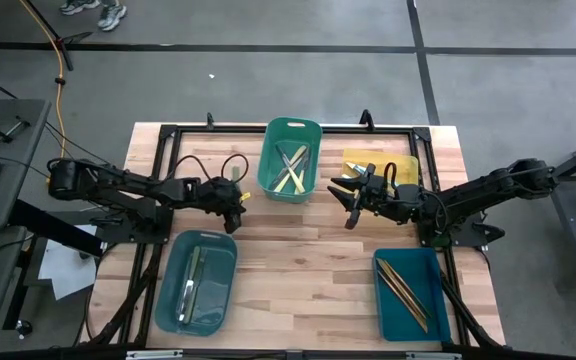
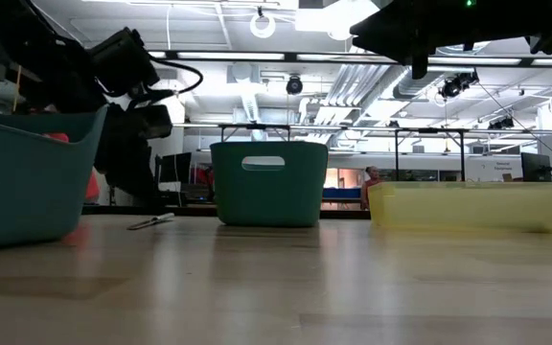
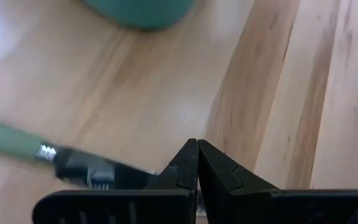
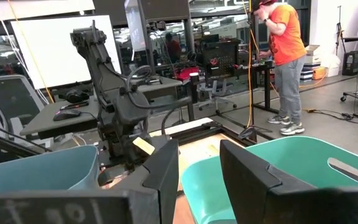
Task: Sort silverware by color (type)
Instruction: Put the green knife into the left blue bin
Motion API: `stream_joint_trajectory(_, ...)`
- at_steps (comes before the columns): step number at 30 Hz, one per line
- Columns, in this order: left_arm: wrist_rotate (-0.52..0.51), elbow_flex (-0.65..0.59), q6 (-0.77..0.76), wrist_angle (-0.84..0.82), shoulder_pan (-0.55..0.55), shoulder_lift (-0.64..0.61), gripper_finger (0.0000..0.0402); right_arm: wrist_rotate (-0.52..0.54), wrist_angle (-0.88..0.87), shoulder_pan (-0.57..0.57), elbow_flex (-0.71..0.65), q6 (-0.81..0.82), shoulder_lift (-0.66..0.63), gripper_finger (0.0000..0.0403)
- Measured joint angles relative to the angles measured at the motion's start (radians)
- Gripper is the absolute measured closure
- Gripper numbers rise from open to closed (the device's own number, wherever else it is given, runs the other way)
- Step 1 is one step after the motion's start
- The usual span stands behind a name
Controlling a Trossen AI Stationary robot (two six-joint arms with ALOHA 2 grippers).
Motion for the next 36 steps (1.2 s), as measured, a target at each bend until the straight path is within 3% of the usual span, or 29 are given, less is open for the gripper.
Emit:
stream_joint_trajectory(3, -0.063, 0.001, 0.032, -0.025, 0.000, -0.036, 0.0401, 0.000, 0.000, 0.000, 0.000, 0.000, 0.000, 0.0288)
stream_joint_trajectory(8, -0.293, 0.001, 0.129, -0.062, 0.004, -0.078, 0.0401, 0.000, -0.001, 0.000, 0.000, 0.000, 0.000, 0.0288)
stream_joint_trajectory(11, -0.369, 0.002, 0.190, -0.051, 0.046, -0.062, 0.0401, 0.000, 0.003, 0.000, 0.000, 0.000, 0.000, 0.0288)
stream_joint_trajectory(19, -0.351, 0.002, 0.230, 0.068, 0.189, 0.052, 0.0401, 0.000, 0.008, 0.000, 0.000, 0.000, 0.000, 0.0288)
stream_joint_trajectory(23, -0.335, 0.002, 0.268, 0.133, 0.196, 0.075, 0.0401, 0.000, 0.005, 0.000, 0.000, 0.000, 0.000, 0.0288)
stream_joint_trajectory(36, -0.377, 0.003, 0.296, 0.126, 0.197, 0.147, 0.0401, 0.000, -0.007, 0.000, 0.000, 0.000, 0.000, 0.0288)
